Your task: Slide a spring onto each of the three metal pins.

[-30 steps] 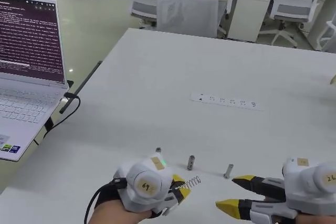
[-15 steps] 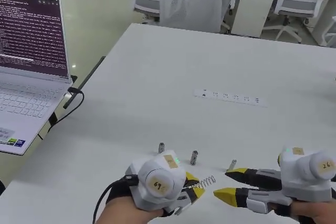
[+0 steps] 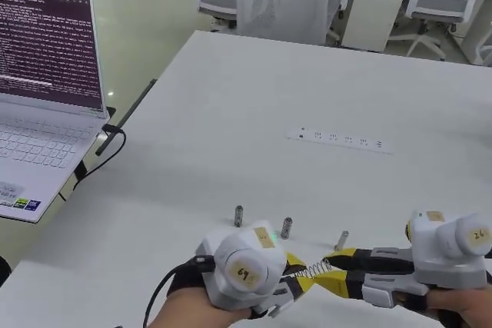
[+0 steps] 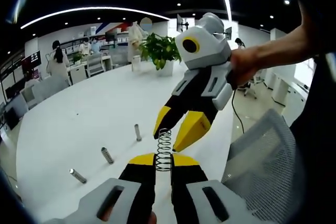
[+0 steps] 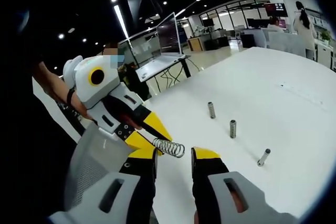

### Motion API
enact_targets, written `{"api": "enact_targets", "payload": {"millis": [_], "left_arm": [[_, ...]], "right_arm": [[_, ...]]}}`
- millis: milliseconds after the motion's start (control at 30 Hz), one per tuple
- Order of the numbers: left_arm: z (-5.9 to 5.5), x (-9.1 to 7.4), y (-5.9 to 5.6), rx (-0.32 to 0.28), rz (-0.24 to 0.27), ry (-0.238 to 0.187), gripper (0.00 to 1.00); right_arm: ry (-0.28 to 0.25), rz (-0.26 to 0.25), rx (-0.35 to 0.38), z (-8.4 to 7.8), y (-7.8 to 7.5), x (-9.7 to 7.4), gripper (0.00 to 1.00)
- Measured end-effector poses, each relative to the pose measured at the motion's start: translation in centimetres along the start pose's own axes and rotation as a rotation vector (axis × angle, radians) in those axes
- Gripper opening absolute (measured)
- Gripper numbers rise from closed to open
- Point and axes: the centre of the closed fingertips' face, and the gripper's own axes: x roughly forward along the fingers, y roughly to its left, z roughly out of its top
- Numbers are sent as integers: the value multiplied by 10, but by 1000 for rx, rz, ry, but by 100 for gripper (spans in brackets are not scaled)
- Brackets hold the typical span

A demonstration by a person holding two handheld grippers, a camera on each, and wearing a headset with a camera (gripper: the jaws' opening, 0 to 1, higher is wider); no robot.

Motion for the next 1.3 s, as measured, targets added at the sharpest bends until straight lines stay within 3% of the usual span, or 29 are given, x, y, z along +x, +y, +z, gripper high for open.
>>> {"api": "enact_targets", "payload": {"millis": [267, 900, 1300], "left_arm": [[0, 0, -3, 18, -11, 0, 2], [-7, 3, -14, 125, -60, 30, 2], [-10, 10, -11, 124, -58, 32, 3]], "right_arm": [[2, 19, 15, -2, 2, 0, 15], [25, 46, 0, -5, 11, -5, 12], [42, 35, -37, -2, 11, -4, 9]]}}
